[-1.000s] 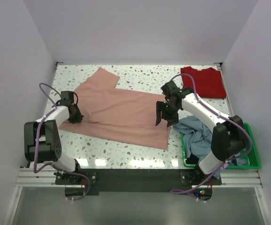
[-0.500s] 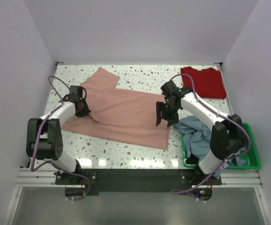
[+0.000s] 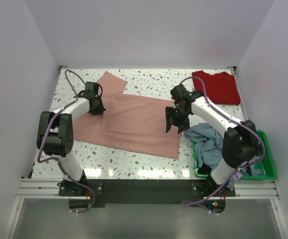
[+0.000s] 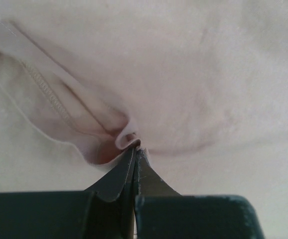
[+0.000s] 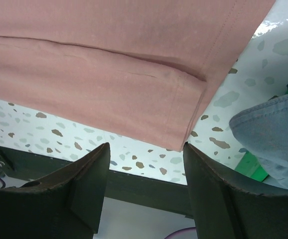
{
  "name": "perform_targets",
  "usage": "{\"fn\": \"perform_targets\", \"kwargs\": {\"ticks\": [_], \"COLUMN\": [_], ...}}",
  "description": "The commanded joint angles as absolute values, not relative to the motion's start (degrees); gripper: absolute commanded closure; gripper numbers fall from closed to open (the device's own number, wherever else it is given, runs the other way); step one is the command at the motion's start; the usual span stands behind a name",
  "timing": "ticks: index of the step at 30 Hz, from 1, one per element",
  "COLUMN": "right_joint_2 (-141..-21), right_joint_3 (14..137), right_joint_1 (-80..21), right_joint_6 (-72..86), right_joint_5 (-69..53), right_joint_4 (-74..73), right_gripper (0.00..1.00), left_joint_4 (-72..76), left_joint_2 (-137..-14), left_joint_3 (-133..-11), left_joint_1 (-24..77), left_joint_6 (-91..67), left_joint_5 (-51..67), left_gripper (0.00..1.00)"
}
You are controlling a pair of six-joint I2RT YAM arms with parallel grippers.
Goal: Fold and stack the t-shirts
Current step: Fold the tshirt
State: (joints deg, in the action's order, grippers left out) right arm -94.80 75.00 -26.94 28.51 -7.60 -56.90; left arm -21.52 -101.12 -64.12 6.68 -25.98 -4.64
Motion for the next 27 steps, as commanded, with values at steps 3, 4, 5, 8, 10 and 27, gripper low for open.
{"fn": "perform_targets", "kwargs": {"ticks": [3,4,5,8,10,27], "right_joint_2": [-96.4,-96.5,-96.9,-97.2,-97.7,-98.3], "right_joint_3": [78.1,78.2,78.3,78.7,78.7,79.2], "right_joint_1": [-26.5,-26.6,-26.6,-26.6,-26.6,-26.4], "right_joint_6": [27.7,27.6,27.5,27.6,27.6,27.6], "right_joint_5": [-6.5,-6.5,-6.6,-6.7,-6.8,-5.9], "right_joint_4": [-58.4,-58.4,-58.4,-58.6,-58.8,-59.4], "right_gripper": [0.36,0.37,0.37,0.36,0.36,0.36], "left_joint_4": [-20.5,-20.5,-20.6,-20.9,-21.0,-19.8], "left_joint_2": [-103.5,-103.9,-104.1,-105.6,-106.3,-109.9], "left_joint_3": [-69.4,-69.8,-70.1,-71.5,-72.2,-76.0], "left_joint_1": [8.3,8.4,8.6,9.3,9.7,10.7], "left_joint_6": [-25.8,-25.8,-25.8,-25.5,-25.4,-27.6], "left_joint_5": [-4.2,-4.1,-3.9,-3.4,-2.7,3.3], "left_gripper": [1.0,1.0,1.0,1.0,1.0,0.73]}}
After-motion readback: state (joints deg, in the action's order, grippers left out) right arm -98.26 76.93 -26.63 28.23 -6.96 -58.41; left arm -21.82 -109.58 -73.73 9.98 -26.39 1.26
